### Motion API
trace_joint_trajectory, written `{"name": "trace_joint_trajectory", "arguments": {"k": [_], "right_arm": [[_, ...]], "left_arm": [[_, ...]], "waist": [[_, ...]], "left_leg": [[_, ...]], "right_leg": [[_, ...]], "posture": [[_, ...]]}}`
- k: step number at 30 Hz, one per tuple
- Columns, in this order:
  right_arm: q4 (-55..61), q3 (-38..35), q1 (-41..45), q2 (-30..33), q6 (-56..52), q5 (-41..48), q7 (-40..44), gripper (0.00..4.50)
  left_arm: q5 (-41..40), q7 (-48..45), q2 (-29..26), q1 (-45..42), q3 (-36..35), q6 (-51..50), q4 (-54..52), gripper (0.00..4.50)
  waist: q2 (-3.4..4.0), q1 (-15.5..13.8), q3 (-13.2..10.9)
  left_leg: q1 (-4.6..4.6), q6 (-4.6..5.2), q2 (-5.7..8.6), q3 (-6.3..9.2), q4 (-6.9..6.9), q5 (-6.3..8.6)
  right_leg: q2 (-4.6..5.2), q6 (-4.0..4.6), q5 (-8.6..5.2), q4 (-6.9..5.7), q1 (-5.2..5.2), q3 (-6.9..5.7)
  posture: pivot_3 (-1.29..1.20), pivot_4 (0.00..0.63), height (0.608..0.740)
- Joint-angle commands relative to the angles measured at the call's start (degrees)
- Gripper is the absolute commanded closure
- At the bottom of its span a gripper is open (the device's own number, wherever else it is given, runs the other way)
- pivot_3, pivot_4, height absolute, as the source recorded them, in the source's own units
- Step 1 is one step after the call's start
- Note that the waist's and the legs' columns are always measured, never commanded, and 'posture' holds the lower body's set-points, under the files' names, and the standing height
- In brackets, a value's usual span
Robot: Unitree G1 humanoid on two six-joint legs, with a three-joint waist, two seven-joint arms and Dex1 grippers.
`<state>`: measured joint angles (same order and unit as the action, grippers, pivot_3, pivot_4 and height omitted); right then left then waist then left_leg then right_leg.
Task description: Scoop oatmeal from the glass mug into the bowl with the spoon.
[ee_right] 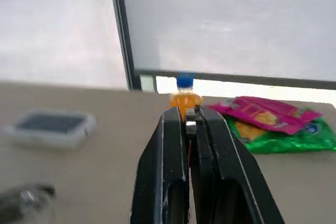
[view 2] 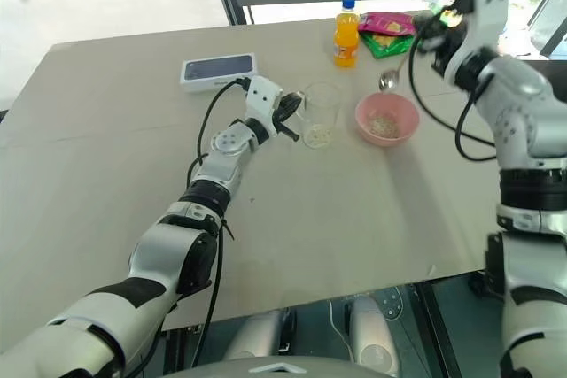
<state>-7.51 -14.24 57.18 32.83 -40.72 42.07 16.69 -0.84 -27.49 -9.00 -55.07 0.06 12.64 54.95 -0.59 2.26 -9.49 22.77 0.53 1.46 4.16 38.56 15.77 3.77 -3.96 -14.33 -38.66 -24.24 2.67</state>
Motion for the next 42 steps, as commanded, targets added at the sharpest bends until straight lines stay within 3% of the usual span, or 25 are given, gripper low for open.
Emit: {"name": "trace_joint_trajectory", "arguments": {"k": [1, 6, 12, 21, 22, 24, 27, 36, 37, 40, 42], "right_arm": [[5.48, -5.15, 3.65, -2.25, -7.40, 8.44, -4.00, 4.50], [11.57, -2.84, 1.48, -6.05, -13.68, 12.15, -4.93, 4.50], [15.46, 5.15, -3.73, -6.47, -11.55, 5.64, -0.78, 4.50], [11.67, 9.57, -3.60, -5.41, -6.27, -3.09, 5.88, 4.50], [11.46, 9.85, -3.49, -5.47, -6.51, -3.37, 6.68, 3.94], [10.93, 9.88, -3.40, -6.06, -6.07, -4.25, 7.27, 3.41], [9.78, 9.04, -3.40, -7.62, -2.17, -7.05, 5.97, 2.01], [8.25, 6.04, -2.66, -9.38, 0.40, -8.67, 4.48, 2.01], [8.39, 5.95, -2.82, -9.47, 0.34, -8.82, 4.47, 1.98], [8.79, 5.32, -3.31, -9.88, 0.27, -9.28, 3.83, 1.98], [9.04, 4.61, -3.70, -10.11, 0.26, -9.34, 3.16, 1.98]], "left_arm": [[0.53, -0.75, 0.35, 1.78, 1.10, -2.95, -1.25, 4.45], [0.60, -0.26, 0.89, 2.06, 1.40, -3.93, -2.11, 4.45], [0.15, -0.42, 1.07, 2.41, 1.17, -5.29, -3.73, 4.45], [-1.25, -2.36, 1.11, 3.96, 1.07, -6.54, -7.54, 4.45], [-1.34, -2.44, 1.10, 4.01, 1.08, -6.69, -7.76, 4.50], [-1.45, -2.43, 1.11, 3.97, 0.98, -7.00, -8.01, 4.50], [-1.41, -2.19, 1.05, 3.89, 0.82, -7.18, -8.07, 4.50], [-1.55, -1.86, 0.90, 3.48, 0.43, -6.69, -7.81, 4.50], [-1.52, -1.92, 0.86, 3.46, 0.46, -6.57, -7.86, 3.80], [-1.38, -1.62, 0.72, 3.48, 0.49, -6.19, -8.40, 2.65], [-1.64, -1.89, 0.26, 4.12, 0.49, -6.77, -10.19, 2.65]], "waist": [[0.00, -0.16, 0.02], [-0.03, -0.28, 0.04], [-0.03, -0.18, 0.04], [-0.03, -0.14, 0.04], [-0.03, -0.13, 0.04], [-0.03, -0.09, 0.04], [-0.03, -0.04, 0.04], [-0.03, -0.03, 0.04], [-0.03, -0.02, 0.04], [-0.03, 0.04, 0.03], [-0.03, 0.07, 0.03]], "left_leg": [[0.01, 0.00, 0.00, 0.05, -0.01, 0.00], [0.05, 0.01, 0.09, 0.14, -0.02, 0.01], [0.09, 0.01, 0.25, 0.22, 0.00, 0.00], [0.08, -0.05, 0.26, 0.24, 0.01, -0.03], [0.08, -0.05, 0.26, 0.25, 0.01, -0.03], [0.08, -0.05, 0.26, 0.25, 0.01, -0.03], [0.08, -0.06, 0.26, 0.25, 0.01, -0.04], [0.08, -0.14, 0.26, 0.26, 0.01, -0.09], [0.08, -0.14, 0.26, 0.26, 0.00, -0.08], [0.09, -0.14, 0.26, 0.25, 0.00, -0.09], [0.10, -0.15, 0.26, 0.25, 0.00, -0.09]], "right_leg": [[0.00, 0.00, 0.00, 0.03, 0.00, -0.04], [0.09, 0.00, 0.00, 0.12, 0.08, -0.13], [0.21, 0.00, 0.00, 0.11, 0.08, -0.21], [0.21, 0.00, 0.00, 0.11, 0.08, -0.24], [0.21, 0.00, 0.00, 0.11, 0.08, -0.24], [0.21, 0.00, 0.00, 0.11, 0.08, -0.25], [0.21, 0.00, 0.00, 0.11, 0.08, -0.24], [0.22, 0.00, 0.00, 0.11, 0.08, -0.24], [0.22, 0.00, 0.00, 0.11, 0.08, -0.25], [0.22, 0.00, 0.00, 0.11, 0.07, -0.24], [0.22, 0.00, 0.00, 0.11, 0.06, -0.24]], "posture": [[0.00, 0.150, 0.740], [0.00, 0.150, 0.740], [0.00, 0.150, 0.740], [0.00, 0.150, 0.740], [0.00, 0.150, 0.740], [0.00, 0.150, 0.740], [0.00, 0.150, 0.740], [0.00, 0.150, 0.740], [0.00, 0.150, 0.740], [0.00, 0.150, 0.740], [0.00, 0.150, 0.740]]}}
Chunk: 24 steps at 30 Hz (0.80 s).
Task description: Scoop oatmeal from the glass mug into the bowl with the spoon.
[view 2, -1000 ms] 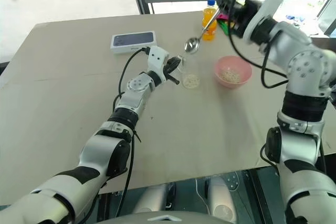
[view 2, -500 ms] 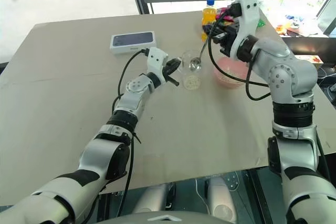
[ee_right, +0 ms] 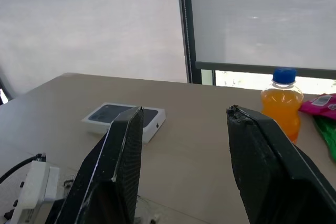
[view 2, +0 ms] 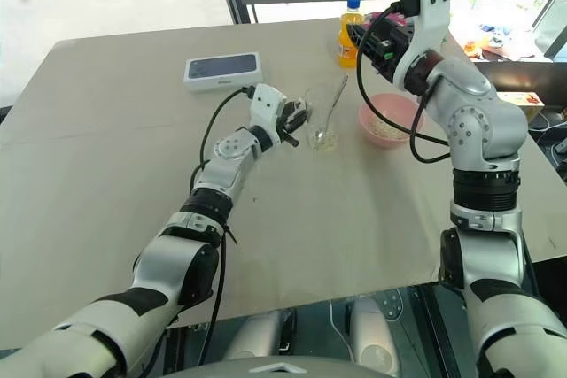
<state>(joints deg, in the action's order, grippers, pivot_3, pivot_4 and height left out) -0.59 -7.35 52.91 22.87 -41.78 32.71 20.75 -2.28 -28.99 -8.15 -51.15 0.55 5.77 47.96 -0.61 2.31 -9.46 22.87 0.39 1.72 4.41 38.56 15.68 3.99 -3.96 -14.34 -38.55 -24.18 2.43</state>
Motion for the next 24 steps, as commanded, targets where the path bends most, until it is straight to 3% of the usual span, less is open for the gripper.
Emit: {"name": "trace_joint_trajectory", "arguments": {"k": [1, 7, 15, 17, 20, 21, 22, 24], "right_arm": [[2.22, -2.59, 0.40, -0.20, 1.37, -0.07, -1.14, 1.98], [3.60, -4.06, -0.86, 0.51, 1.19, -0.25, -1.46, 1.98], [12.20, -8.93, -11.50, 4.29, -3.85, 4.52, 0.12, 1.98], [16.20, -9.57, -16.04, 5.23, -3.86, 5.54, 1.52, 1.47], [20.27, -13.57, -22.34, 4.32, -7.81, 12.05, 0.55, 0.20], [21.03, -14.56, -24.85, 4.31, -8.78, 13.19, 0.27, 0.00], [21.79, -14.35, -28.22, 4.99, -7.51, 11.85, 1.12, 0.00], [23.04, -14.06, -35.20, 5.36, -4.56, 10.41, 3.86, 0.00]], "left_arm": [[-0.38, -0.67, -0.84, 0.66, 0.01, -0.33, -4.36, 2.65], [-1.87, -3.65, -3.56, 6.22, 0.13, -5.88, -17.37, 2.65], [-9.24, -7.15, -10.56, 20.55, -2.64, -21.33, -47.04, 2.65], [-11.99, -6.11, -11.93, 25.83, -4.75, -25.80, -56.11, 2.57], [-15.29, -4.13, -13.45, 34.00, -7.61, -31.46, -68.15, 1.71], [-15.95, -3.11, -13.73, 36.60, -8.35, -33.15, -71.41, 1.45], [-16.27, -2.11, -13.86, 39.65, -9.16, -34.02, -74.26, 0.84], [-17.38, 0.34, -13.01, 46.77, -11.56, -35.86, -78.79, 0.12]], "waist": [[0.00, 0.02, 0.00], [0.00, 0.09, 0.00], [0.02, -0.01, 0.00], [0.02, -0.01, 0.00], [0.02, 0.08, 0.00], [0.02, 0.04, 0.00], [0.01, -0.09, 0.00], [0.02, -0.31, 0.00]], "left_leg": [[0.00, 0.00, 0.00, 0.00, -0.01, 0.00], [0.00, -0.02, -0.01, -0.01, -0.02, -0.01], [0.03, 0.01, -0.05, 0.00, -0.06, 0.01], [0.02, 0.12, -0.07, 0.00, -0.06, 0.07], [-0.01, 0.13, -0.29, -0.01, -0.09, 0.09], [-0.03, 0.14, -0.32, -0.02, -0.10, 0.09], [-0.04, 0.15, -0.32, -0.02, -0.10, 0.10], [-0.13, 0.17, -0.33, -0.01, -0.10, 0.11]], "right_leg": [[0.00, 0.00, 0.00, 0.00, 0.00, 0.00], [0.00, 0.00, 0.00, 0.00, -0.02, 0.02], [0.02, 0.00, 0.00, 0.05, -0.03, 0.05], [0.02, 0.00, 0.00, 0.04, -0.03, 0.06], [-0.02, 0.00, 0.00, 0.08, 0.01, 0.07], [-0.02, 0.00, 0.00, 0.09, 0.02, 0.08], [-0.02, 0.00, 0.00, 0.10, 0.03, 0.08], [-0.02, 0.00, 0.00, 0.15, 0.15, 0.05]], "posture": [[0.00, 0.150, 0.740], [0.00, 0.150, 0.740], [0.00, 0.150, 0.740], [0.00, 0.150, 0.740], [0.00, 0.150, 0.740], [0.00, 0.150, 0.740], [0.00, 0.150, 0.740], [0.00, 0.150, 0.740]]}}
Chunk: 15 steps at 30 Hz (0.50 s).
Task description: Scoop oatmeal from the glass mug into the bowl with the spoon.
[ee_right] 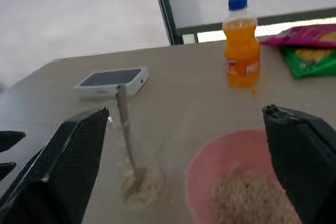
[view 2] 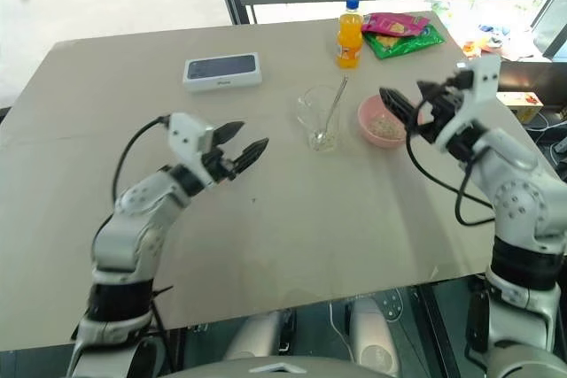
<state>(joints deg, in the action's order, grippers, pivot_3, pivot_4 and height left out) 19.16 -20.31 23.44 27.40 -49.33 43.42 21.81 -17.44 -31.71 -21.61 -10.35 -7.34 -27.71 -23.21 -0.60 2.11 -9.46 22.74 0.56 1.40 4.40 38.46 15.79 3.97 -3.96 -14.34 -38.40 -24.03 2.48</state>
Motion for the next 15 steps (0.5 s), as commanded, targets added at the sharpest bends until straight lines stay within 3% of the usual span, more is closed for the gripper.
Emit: {"name": "trace_joint_trajectory", "arguments": {"k": [1, 7, 15], "right_arm": [[3.74, -1.05, -8.36, 0.77, 4.30, -0.55, 3.92, 0.00], [-0.95, 7.85, -29.34, 7.33, 24.64, -15.04, 19.79, 0.00], [-7.86, 5.83, -36.25, 6.29, 39.55, -15.70, 29.09, 0.00]], "left_arm": [[-3.38, 4.08, 1.22, 8.85, -4.82, -3.16, -9.29, 0.12], [-6.05, 3.39, 5.06, 30.21, -7.94, 1.56, -14.61, 0.12], [-2.85, 0.51, 2.58, 40.34, -8.76, 12.06, -12.87, 0.12]], "waist": [[0.01, -0.16, 0.00], [-0.08, -0.27, 0.03], [-0.06, -0.37, -0.02]], "left_leg": [[-0.05, 0.00, 0.00, 0.00, 0.00, 0.00], [-0.59, 0.14, -0.03, -0.02, -0.09, 0.10], [-1.25, 0.21, -0.20, -0.17, -0.02, 0.16]], "right_leg": [[0.00, 0.00, 0.00, 0.03, 0.08, -0.01], [-0.04, -0.11, 0.04, 0.49, 0.78, -0.10], [-0.12, -0.11, -0.23, 0.67, 1.54, -0.01]], "posture": [[0.00, 0.150, 0.740], [0.00, 0.150, 0.740], [0.00, 0.150, 0.740]]}}
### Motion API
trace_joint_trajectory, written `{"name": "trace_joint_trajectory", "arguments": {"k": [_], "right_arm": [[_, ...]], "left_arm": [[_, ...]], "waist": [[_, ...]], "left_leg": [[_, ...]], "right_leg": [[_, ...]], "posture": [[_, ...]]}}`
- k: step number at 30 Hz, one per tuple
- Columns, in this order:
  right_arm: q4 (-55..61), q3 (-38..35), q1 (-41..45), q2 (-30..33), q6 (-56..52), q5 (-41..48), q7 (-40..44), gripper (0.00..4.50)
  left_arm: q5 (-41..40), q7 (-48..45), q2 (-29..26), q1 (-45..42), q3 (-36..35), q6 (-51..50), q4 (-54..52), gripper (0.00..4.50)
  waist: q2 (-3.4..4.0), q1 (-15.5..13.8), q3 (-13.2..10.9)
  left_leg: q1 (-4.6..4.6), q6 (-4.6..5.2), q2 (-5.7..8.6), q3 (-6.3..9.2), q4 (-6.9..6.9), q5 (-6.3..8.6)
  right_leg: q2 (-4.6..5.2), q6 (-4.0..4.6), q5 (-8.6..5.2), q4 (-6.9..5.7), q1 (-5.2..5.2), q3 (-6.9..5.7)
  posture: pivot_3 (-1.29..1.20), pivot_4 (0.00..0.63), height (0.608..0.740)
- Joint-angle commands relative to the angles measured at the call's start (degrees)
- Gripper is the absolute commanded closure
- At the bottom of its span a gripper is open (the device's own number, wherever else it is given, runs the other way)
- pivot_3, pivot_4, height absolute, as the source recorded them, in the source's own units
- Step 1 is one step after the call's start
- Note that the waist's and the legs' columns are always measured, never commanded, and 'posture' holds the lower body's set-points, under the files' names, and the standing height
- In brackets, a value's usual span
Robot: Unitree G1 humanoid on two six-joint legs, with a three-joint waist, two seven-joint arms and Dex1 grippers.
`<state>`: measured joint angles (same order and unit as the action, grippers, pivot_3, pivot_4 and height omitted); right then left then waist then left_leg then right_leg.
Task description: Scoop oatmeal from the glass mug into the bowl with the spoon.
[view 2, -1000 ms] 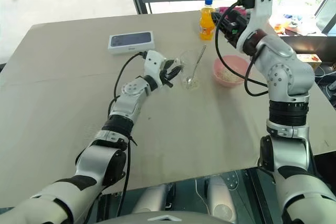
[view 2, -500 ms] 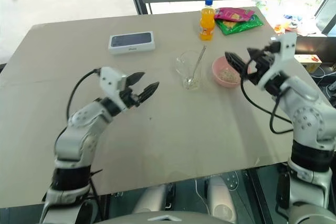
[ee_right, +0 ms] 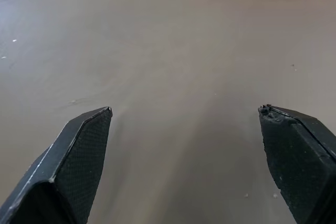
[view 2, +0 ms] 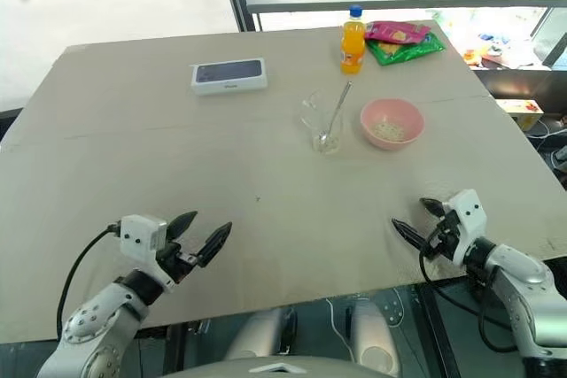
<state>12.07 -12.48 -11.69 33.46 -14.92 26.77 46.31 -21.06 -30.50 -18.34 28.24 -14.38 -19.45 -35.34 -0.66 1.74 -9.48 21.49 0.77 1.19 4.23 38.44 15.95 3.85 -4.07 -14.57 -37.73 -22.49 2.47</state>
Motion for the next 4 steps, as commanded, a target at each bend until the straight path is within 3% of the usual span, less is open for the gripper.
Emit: {"name": "trace_joint_trajectory", "arguments": {"k": [1, 4], "right_arm": [[-1.20, -2.14, -1.38, 0.35, 6.23, 1.35, 5.85, 0.00], [-3.48, -2.26, -1.09, -0.13, 9.76, 0.53, 6.90, 0.00]], "left_arm": [[0.57, -0.59, -0.61, 2.24, -1.95, 4.44, -0.67, 0.12], [1.40, -0.66, -0.85, 3.31, -2.42, 6.94, 0.10, 0.12]], "waist": [[0.00, 0.00, -0.01], [0.01, -0.10, -0.02]], "left_leg": [[0.01, 0.00, -0.01, 0.00, 0.00, 0.00], [0.05, 0.00, -0.02, 0.03, 0.00, 0.00]], "right_leg": [[-0.01, 0.00, 0.00, 0.00, 0.00, 0.00], [-0.02, 0.20, 0.12, 0.01, -0.04, -0.02]], "posture": [[0.00, 0.150, 0.740], [0.00, 0.150, 0.740]]}}
